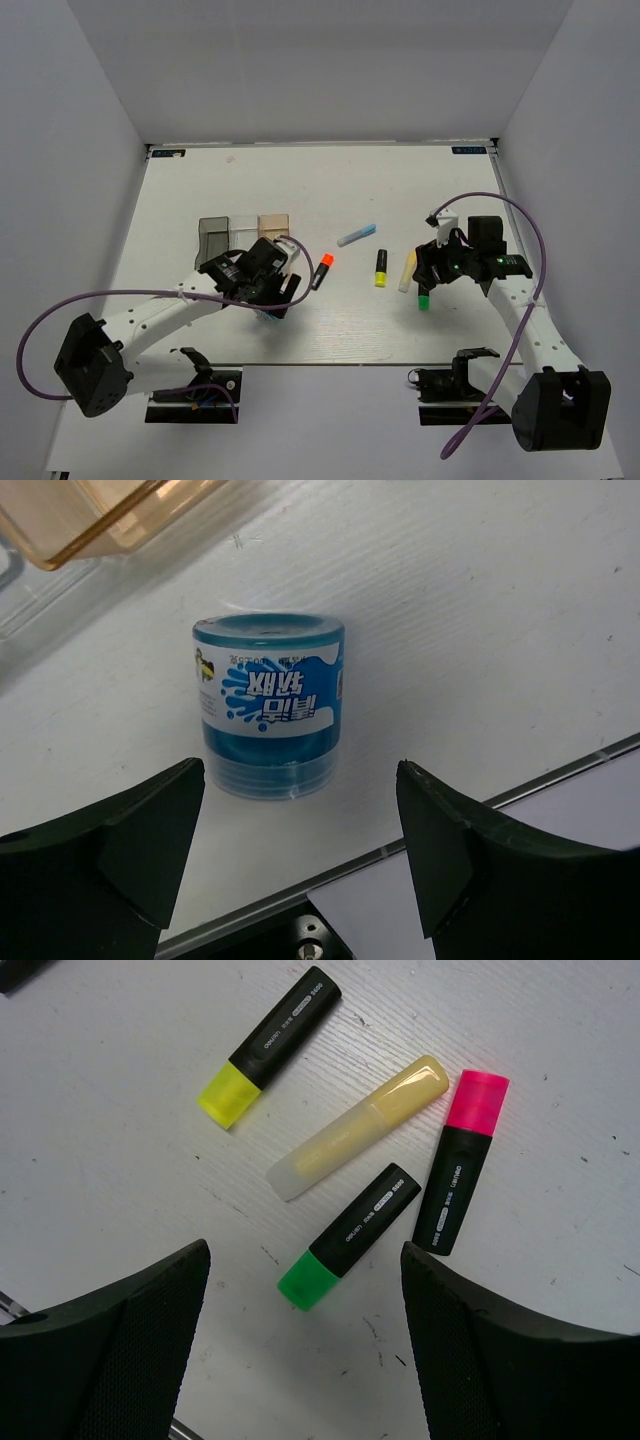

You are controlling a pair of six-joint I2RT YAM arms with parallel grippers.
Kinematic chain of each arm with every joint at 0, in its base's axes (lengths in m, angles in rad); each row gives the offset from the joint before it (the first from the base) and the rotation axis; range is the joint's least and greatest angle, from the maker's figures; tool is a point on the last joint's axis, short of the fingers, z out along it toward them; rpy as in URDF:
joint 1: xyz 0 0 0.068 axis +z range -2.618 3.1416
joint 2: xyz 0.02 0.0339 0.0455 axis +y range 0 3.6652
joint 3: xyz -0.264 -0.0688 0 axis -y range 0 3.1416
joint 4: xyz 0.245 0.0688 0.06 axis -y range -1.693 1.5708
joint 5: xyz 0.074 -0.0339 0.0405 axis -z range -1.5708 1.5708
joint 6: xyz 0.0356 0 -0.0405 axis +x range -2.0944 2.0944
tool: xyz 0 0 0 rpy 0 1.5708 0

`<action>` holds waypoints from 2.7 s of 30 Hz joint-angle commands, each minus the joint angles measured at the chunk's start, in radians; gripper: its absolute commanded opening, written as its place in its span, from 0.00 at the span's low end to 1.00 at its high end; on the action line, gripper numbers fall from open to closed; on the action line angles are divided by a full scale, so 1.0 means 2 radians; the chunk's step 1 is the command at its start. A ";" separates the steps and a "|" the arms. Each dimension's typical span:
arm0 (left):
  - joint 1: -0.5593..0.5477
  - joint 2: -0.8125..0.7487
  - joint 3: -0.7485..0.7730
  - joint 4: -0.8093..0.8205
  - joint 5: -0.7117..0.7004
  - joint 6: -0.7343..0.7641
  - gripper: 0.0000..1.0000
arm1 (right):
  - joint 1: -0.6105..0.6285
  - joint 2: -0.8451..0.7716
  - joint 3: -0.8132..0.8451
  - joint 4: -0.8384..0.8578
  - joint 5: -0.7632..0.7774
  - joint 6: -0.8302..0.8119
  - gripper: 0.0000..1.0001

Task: Sort the stationery into containers
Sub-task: Grab a piece of stationery with the left arm, then place the stationery into the container

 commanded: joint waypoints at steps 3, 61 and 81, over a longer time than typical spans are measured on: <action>0.003 0.029 -0.021 0.044 0.014 0.003 0.88 | 0.003 -0.002 0.022 -0.004 -0.012 -0.004 0.79; 0.345 0.175 0.196 -0.019 -0.049 0.016 0.00 | 0.001 -0.008 0.020 -0.016 -0.026 -0.009 0.79; 0.346 0.195 0.189 -0.016 -0.052 0.022 0.93 | 0.001 -0.007 0.020 -0.014 -0.025 -0.013 0.79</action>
